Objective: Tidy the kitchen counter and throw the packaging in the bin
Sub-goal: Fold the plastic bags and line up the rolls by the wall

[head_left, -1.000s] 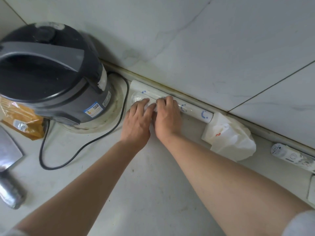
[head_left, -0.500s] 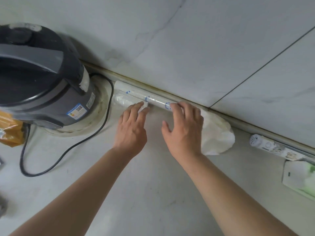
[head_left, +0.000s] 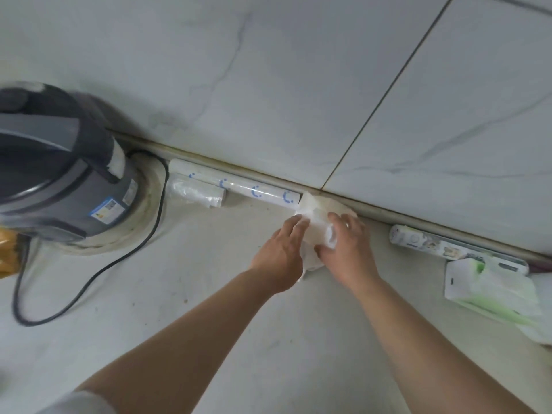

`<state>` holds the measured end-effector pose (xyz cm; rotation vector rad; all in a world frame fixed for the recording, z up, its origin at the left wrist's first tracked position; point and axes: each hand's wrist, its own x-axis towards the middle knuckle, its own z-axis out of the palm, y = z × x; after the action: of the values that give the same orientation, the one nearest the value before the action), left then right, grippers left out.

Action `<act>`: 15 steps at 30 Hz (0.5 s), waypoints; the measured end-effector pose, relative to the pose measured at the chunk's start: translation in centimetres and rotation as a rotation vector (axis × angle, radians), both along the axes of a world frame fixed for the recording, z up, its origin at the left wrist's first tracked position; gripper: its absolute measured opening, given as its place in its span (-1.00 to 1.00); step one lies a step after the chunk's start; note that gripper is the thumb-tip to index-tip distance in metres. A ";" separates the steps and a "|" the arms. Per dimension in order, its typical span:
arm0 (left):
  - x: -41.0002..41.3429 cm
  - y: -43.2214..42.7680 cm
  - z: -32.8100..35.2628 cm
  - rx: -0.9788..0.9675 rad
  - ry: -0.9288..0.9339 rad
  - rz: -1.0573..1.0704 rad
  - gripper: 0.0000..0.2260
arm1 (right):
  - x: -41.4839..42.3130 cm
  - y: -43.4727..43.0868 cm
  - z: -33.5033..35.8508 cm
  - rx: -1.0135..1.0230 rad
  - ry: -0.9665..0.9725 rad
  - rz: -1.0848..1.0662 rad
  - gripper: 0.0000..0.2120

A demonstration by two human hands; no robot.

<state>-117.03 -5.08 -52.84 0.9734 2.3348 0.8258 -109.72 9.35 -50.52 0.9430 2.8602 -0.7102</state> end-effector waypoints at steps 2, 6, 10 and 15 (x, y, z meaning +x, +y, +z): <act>0.5 -0.6 0.3 -0.004 0.009 -0.022 -0.34 | 0.6 -0.4 -0.1 0.005 0.016 0.001 -0.35; 1.9 -2.7 0.5 -0.025 0.051 -0.059 -0.34 | 2.1 -2.1 -0.7 0.003 0.033 0.011 -0.38; 2.6 -5.4 1.2 -0.098 0.042 -0.003 -0.35 | 2.4 -5.6 -1.1 0.020 0.071 0.058 -0.43; 1.0 -8.9 2.2 -0.181 0.038 0.073 -0.34 | -0.6 -8.7 -0.7 0.001 0.063 0.153 -0.46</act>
<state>-116.02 -14.02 -50.67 0.8379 2.4408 0.6155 -110.27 0.65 -51.21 0.7039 2.9462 -0.7359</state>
